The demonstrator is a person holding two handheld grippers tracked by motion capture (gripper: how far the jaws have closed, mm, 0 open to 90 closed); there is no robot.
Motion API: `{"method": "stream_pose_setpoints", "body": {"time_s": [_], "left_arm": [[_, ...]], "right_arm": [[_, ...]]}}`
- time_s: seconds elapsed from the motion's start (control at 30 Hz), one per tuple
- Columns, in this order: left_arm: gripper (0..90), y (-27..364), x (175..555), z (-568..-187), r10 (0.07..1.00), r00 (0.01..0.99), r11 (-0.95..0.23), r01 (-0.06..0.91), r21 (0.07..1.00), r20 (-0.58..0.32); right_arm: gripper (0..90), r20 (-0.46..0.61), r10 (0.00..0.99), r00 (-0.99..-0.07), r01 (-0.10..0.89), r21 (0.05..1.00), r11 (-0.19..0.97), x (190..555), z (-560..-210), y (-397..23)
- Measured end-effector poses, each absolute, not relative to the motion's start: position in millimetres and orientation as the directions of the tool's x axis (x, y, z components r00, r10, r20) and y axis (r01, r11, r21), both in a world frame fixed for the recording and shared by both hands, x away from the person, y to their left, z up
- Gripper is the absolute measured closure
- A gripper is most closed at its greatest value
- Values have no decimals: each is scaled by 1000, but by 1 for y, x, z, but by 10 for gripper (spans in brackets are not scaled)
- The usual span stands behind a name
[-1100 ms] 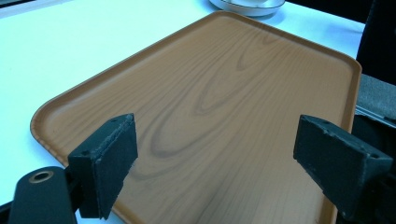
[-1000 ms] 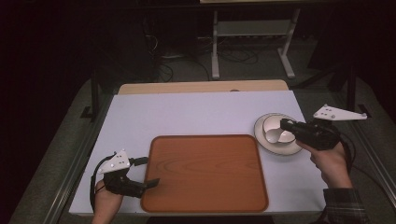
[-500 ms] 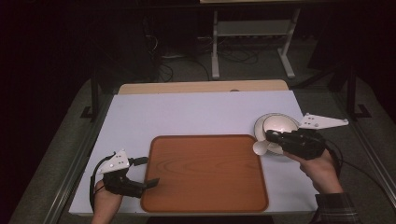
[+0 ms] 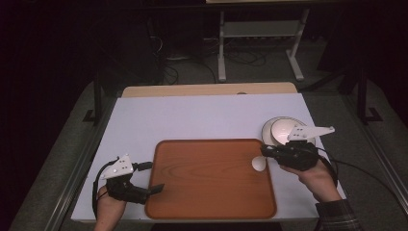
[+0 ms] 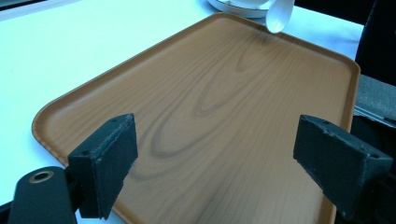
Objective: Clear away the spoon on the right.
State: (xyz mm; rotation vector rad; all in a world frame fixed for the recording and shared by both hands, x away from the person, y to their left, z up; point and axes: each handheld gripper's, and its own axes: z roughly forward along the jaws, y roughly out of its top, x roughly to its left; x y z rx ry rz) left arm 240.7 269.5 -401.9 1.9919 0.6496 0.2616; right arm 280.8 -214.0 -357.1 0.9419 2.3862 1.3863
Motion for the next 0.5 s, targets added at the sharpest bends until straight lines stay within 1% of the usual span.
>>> {"method": "stream_pose_setpoints", "body": {"time_s": [0.17,0.37,0.5], "left_arm": [[133,269,241,-402,545,834,-372,333,866,-87],[133,269,241,-402,544,834,-372,333,866,-87],[133,269,241,-403,544,834,-372,334,866,-88]], "right_arm": [[831,119,608,-785,425,818,388,282,-364,-206],[831,94,592,-801,420,792,443,282,-370,-197],[831,91,586,-805,417,790,450,282,-370,-194]]}}
